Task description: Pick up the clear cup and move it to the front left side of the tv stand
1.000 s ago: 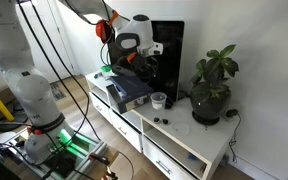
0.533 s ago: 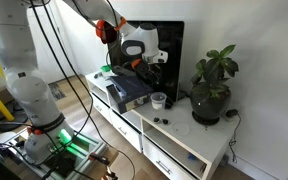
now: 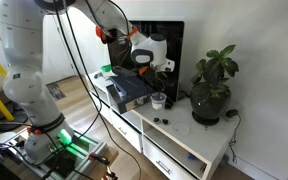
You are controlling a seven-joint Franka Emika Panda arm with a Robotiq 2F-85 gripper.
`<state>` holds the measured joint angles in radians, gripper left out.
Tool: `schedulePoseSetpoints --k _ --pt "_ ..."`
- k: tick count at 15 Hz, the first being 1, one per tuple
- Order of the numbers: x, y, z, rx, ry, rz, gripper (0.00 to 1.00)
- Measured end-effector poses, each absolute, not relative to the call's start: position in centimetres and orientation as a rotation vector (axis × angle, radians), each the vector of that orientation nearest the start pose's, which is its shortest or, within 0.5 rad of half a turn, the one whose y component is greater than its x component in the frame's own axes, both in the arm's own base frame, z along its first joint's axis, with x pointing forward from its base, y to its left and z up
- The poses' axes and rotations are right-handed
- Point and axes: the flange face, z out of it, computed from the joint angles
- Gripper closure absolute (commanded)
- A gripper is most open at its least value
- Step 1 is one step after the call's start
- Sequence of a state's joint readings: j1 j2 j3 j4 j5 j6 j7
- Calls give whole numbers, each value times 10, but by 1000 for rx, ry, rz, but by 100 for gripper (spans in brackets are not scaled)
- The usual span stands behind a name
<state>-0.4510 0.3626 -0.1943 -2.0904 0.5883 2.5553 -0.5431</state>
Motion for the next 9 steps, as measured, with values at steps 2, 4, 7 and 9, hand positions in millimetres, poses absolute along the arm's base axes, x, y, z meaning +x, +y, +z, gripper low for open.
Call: schedulePoseSetpoints --k 2,4,7,9 --pt "479 -365 252 -2830 811 -376 0" --pt "486 -368 243 -2819 807 -373 0" --pt "496 -370 232 -2794 784 -373 0" --pt "501 -371 224 -2778 754 -366 0"
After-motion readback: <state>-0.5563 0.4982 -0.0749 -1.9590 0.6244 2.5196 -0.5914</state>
